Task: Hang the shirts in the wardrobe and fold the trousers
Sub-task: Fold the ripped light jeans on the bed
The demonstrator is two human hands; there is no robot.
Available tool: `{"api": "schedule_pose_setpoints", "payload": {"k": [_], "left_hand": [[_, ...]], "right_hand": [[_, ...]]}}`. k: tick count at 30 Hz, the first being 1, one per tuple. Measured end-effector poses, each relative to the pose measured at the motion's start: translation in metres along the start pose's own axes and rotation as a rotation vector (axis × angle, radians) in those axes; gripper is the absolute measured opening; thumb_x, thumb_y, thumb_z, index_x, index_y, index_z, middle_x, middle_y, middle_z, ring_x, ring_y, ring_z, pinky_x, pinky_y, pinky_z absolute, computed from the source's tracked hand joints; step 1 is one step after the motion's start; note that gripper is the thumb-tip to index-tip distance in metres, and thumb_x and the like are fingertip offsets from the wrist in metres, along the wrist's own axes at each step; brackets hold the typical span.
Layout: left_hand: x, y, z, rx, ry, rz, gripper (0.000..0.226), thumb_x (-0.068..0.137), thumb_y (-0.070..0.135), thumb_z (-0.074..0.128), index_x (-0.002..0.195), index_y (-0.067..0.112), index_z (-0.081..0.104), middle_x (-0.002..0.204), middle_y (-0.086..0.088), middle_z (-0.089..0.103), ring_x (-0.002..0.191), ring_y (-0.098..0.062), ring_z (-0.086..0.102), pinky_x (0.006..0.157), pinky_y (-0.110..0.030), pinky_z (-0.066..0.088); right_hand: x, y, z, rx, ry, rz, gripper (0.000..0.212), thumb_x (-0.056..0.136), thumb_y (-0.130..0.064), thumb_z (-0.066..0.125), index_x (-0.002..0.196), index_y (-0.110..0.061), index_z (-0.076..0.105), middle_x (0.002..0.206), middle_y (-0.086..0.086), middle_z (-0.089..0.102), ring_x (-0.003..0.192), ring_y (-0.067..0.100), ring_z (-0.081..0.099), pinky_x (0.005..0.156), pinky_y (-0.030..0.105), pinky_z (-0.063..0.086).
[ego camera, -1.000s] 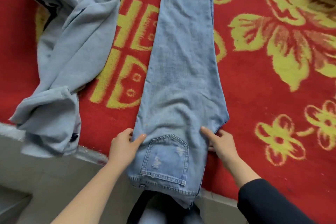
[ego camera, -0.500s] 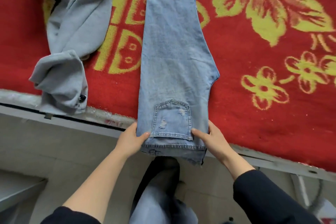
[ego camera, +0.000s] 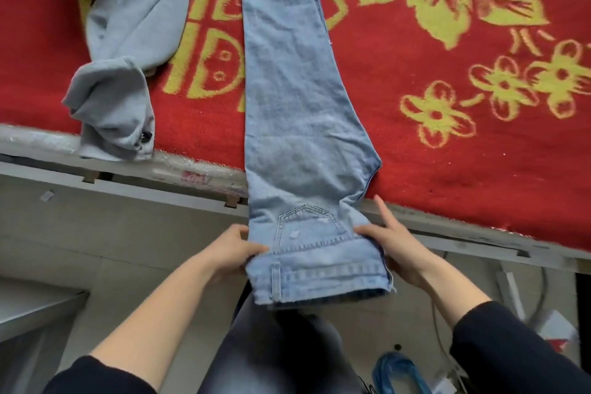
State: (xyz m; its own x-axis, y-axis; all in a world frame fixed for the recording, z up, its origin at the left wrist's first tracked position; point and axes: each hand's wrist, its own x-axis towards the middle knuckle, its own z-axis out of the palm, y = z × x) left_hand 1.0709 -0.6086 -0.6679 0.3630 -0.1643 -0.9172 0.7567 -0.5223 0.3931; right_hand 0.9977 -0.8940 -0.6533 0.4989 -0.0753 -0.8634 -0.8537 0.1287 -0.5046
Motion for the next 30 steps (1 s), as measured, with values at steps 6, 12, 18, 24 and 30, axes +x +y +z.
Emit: {"api": "schedule_pose_setpoints", "payload": {"k": [6,12,18,24,30], "left_hand": [[-0.015,0.094,-0.032,-0.351,0.102,0.227,0.005,0.089,0.013,0.062,0.092,0.013,0.065,0.083,-0.006,0.066,0.066,-0.013,0.057,0.059,-0.025,0.042],[0.007,0.174,-0.07,-0.692,0.068,0.364,0.029,0.09,0.017,0.054,0.064,0.017,0.065,0.066,-0.002,0.048,0.046,-0.008,0.041,0.049,-0.018,0.05],[0.061,0.242,-0.097,-0.681,0.031,0.336,0.031,0.08,-0.001,0.034,0.085,0.012,0.062,0.091,-0.006,0.063,0.08,-0.014,0.069,0.082,-0.029,0.048],[0.118,0.311,-0.138,-0.402,0.128,0.37,0.004,0.089,0.013,0.062,0.087,0.017,0.063,0.079,0.002,0.071,0.072,-0.008,0.069,0.074,-0.029,0.052],[0.168,0.38,-0.174,-0.273,0.199,0.402,0.008,0.09,0.027,0.062,0.088,0.022,0.057,0.074,-0.002,0.067,0.055,-0.008,0.067,0.064,-0.025,0.049]], "right_hand": [[0.003,-0.088,0.004,0.151,-0.037,-0.11,0.04,0.054,-0.038,0.073,0.083,-0.011,0.068,0.092,0.016,0.045,0.08,0.029,0.042,0.067,0.031,0.047],[0.036,-0.179,0.009,0.341,-0.098,-0.294,0.046,0.072,-0.008,0.031,0.106,-0.004,0.062,0.088,0.019,0.073,0.075,0.028,0.073,0.059,0.026,0.059],[0.113,-0.257,0.029,0.207,0.091,-0.276,0.015,0.087,-0.004,0.053,0.086,-0.019,0.055,0.073,0.003,0.074,0.063,0.014,0.071,0.055,0.018,0.053],[0.186,-0.332,0.039,0.122,0.214,-0.335,0.013,0.091,-0.009,0.061,0.098,-0.014,0.052,0.063,0.006,0.069,0.047,0.013,0.064,0.045,0.018,0.045],[0.249,-0.396,0.044,0.008,0.292,-0.331,0.011,0.092,-0.013,0.061,0.091,-0.015,0.05,0.053,0.002,0.065,0.038,0.013,0.059,0.037,0.017,0.042]]}}
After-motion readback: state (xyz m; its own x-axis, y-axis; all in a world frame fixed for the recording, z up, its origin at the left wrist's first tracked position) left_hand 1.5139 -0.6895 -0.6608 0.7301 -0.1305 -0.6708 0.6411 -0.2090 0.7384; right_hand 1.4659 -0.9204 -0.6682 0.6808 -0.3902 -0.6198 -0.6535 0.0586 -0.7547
